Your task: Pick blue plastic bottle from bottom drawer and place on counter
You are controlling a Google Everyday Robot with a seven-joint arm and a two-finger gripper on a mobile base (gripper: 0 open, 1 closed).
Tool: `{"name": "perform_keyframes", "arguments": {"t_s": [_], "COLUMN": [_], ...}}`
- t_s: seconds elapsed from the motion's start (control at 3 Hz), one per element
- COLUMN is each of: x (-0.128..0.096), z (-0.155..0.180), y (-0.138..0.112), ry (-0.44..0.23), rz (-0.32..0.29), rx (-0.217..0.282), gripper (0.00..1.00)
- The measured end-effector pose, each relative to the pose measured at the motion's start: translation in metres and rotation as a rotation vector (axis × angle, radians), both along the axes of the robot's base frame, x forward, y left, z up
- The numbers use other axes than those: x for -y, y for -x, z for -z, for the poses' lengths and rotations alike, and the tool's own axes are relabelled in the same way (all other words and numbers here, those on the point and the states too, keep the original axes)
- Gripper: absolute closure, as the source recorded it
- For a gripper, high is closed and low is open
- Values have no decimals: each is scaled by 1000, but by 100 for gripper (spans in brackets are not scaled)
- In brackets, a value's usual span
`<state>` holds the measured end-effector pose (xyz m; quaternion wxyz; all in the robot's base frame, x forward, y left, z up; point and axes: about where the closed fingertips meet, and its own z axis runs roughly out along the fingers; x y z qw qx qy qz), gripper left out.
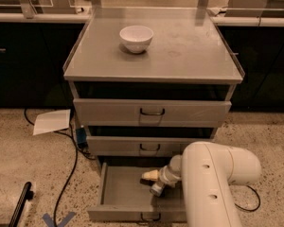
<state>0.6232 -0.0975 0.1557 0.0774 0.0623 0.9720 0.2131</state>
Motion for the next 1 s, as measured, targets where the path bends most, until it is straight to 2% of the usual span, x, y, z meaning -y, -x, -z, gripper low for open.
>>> {"name": "perform_keyframes", "arguments": {"t_s": [0.33,1.0], "x": [-2,-3], "z": [15,39], "y": [-9,-19], "ry": [-1,55], "rz": [4,21], "rx": [-12,-33], "gripper": [0,0]}}
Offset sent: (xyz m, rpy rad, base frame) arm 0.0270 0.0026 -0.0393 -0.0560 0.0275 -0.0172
